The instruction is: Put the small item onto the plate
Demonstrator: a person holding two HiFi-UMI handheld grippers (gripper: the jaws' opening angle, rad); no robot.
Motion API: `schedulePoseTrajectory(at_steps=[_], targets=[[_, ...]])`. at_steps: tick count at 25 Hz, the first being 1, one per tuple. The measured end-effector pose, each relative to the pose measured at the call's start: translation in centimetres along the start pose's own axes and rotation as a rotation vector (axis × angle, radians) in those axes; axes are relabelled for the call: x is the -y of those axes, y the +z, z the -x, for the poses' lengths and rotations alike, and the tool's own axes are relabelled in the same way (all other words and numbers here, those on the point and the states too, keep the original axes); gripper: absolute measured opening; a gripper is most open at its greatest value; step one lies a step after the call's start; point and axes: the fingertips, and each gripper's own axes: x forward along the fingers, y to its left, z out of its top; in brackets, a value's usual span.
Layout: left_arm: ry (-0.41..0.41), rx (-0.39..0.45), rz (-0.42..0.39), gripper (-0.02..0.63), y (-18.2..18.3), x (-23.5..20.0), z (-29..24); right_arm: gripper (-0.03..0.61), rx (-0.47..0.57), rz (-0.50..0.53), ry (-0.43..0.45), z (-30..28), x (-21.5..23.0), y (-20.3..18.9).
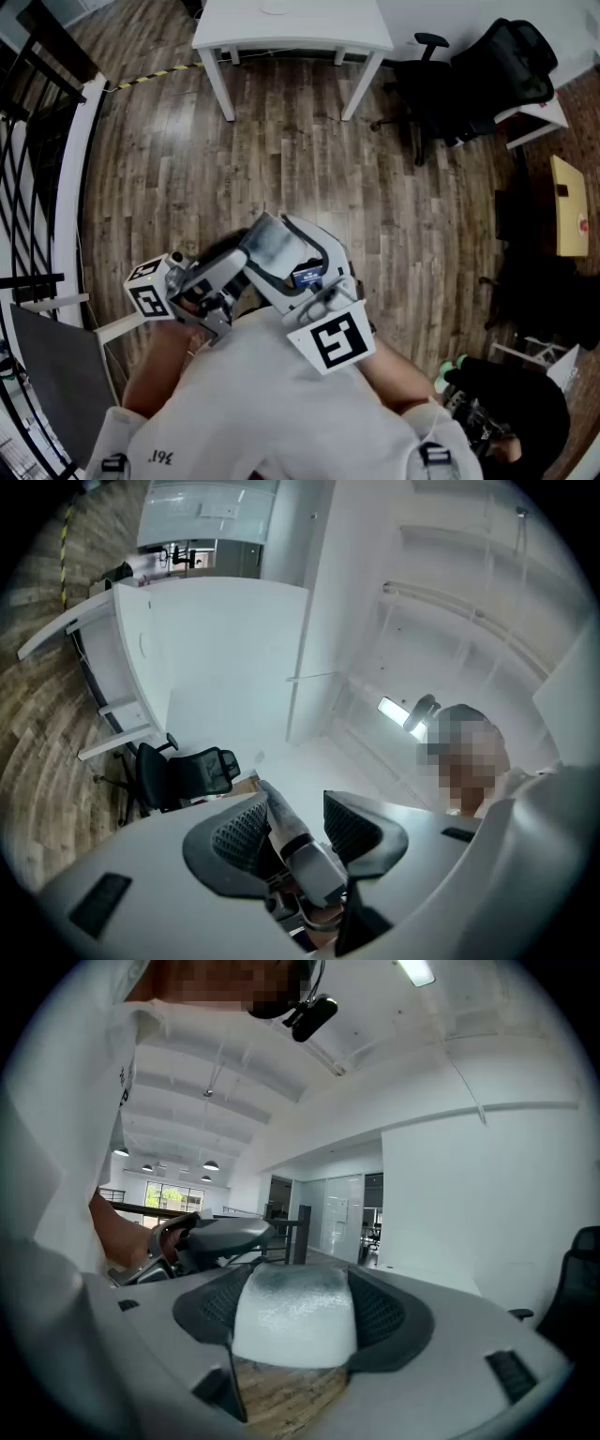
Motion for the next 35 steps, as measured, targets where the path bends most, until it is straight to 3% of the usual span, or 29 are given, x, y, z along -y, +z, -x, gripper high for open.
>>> schedulePoseTrajectory(at_steps=[6,9,14,16,18,20,26,35], targets=[[-0.028,0.010,-0.059,0.169,1.2,0.9,-0.4,0.308,0.144,-0.134,0.001,-0.9,0.9,2.2],[-0.047,0.005,-0.050,0.169,1.0,1.1,-0.7,0.308,0.155,-0.230,-0.005,-0.4,1.1,2.3],[-0.090,-0.010,-0.067,0.169,0.8,1.6,-1.7,0.308,0.215,-0.656,0.127,1.0,2.6,0.9],[-0.081,-0.004,-0.073,0.169,0.8,1.4,-1.4,0.308,0.254,-0.827,0.148,1.5,3.5,0.4],[-0.061,0.006,-0.078,0.169,0.9,1.1,-0.9,0.308,0.292,-0.929,0.145,2.4,4.7,0.0],[-0.038,0.023,-0.082,0.169,1.1,0.8,-0.3,0.308,0.333,-0.959,0.119,3.7,6.6,0.1],[0.005,0.071,-0.096,0.169,2.4,0.1,2.0,0.308,0.442,-0.924,0.024,7.2,12.2,1.3],[0.035,0.091,-0.105,0.169,3.6,-0.6,3.3,0.308,0.473,-0.963,-0.060,8.0,14.6,0.7]])
